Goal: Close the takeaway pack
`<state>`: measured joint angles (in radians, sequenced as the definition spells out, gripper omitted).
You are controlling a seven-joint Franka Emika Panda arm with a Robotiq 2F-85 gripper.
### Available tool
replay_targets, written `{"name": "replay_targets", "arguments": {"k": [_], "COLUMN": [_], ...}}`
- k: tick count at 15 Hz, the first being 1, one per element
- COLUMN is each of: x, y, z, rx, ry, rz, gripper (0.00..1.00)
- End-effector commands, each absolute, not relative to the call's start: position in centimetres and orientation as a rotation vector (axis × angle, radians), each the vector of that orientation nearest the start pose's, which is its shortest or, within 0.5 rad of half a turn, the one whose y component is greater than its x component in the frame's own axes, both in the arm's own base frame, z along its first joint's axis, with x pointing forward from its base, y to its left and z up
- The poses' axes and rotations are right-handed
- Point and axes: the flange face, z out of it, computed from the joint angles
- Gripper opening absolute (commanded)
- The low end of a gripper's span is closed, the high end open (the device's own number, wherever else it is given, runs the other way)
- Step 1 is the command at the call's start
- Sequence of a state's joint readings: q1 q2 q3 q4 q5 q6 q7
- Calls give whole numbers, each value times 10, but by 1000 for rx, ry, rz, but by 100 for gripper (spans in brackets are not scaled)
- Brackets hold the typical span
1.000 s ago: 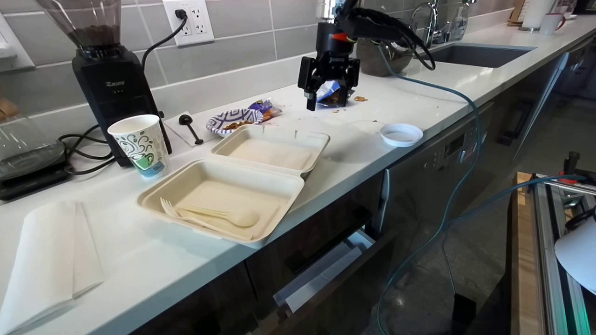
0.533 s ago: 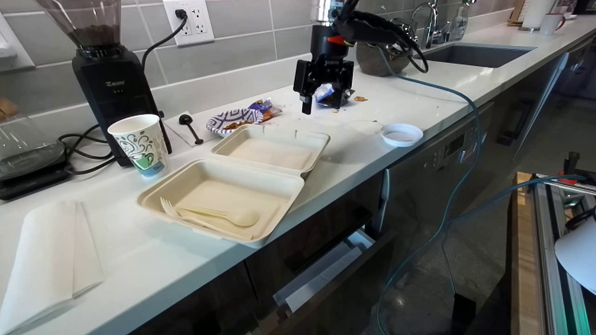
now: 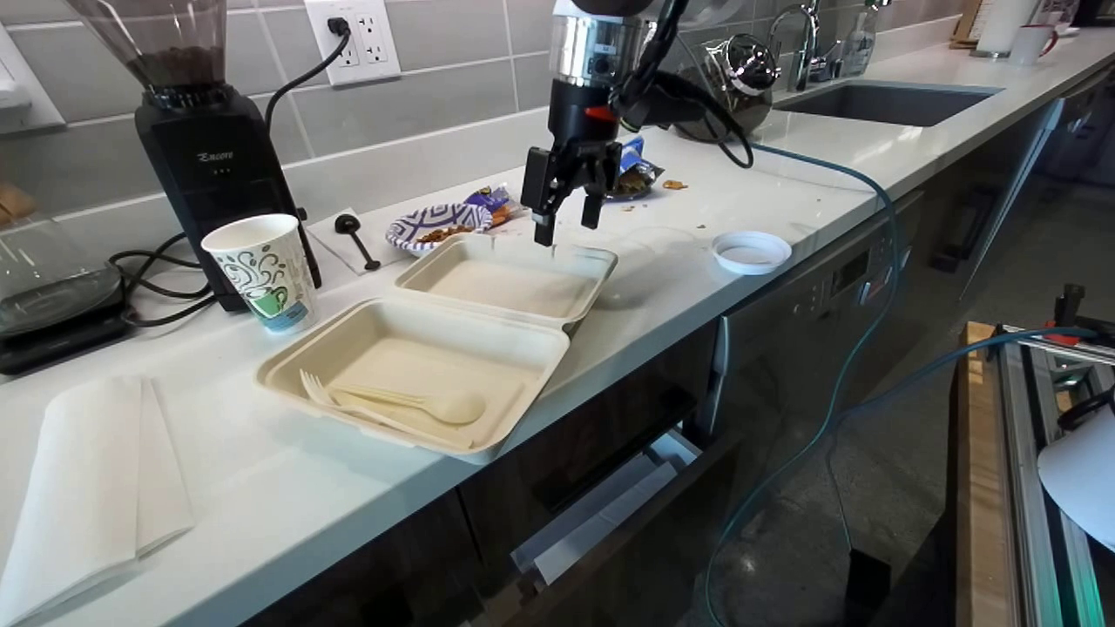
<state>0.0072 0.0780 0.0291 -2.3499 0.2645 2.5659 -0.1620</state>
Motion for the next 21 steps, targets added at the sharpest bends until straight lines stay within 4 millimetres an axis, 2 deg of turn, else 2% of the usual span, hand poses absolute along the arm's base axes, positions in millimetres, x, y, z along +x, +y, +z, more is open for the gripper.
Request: {"name": "replay_targets", "arguments": {"k": [1,2,3,5,10,14,21], "x": [535,538,541,546,556,561,556], "y": [14,13,13,13,3,-8,-41], "z": [295,293,291,289,288,290,294], "rx": [-2984,-2987,-2986,-2981,-2978,-2993,-3047], "ry": [-54,-68,-82,-105,-97,-66,64], "rz": [-251,-258,-263,-265,-260,-275,-283], "gripper": [100,94,73,68,28,1,0]}}
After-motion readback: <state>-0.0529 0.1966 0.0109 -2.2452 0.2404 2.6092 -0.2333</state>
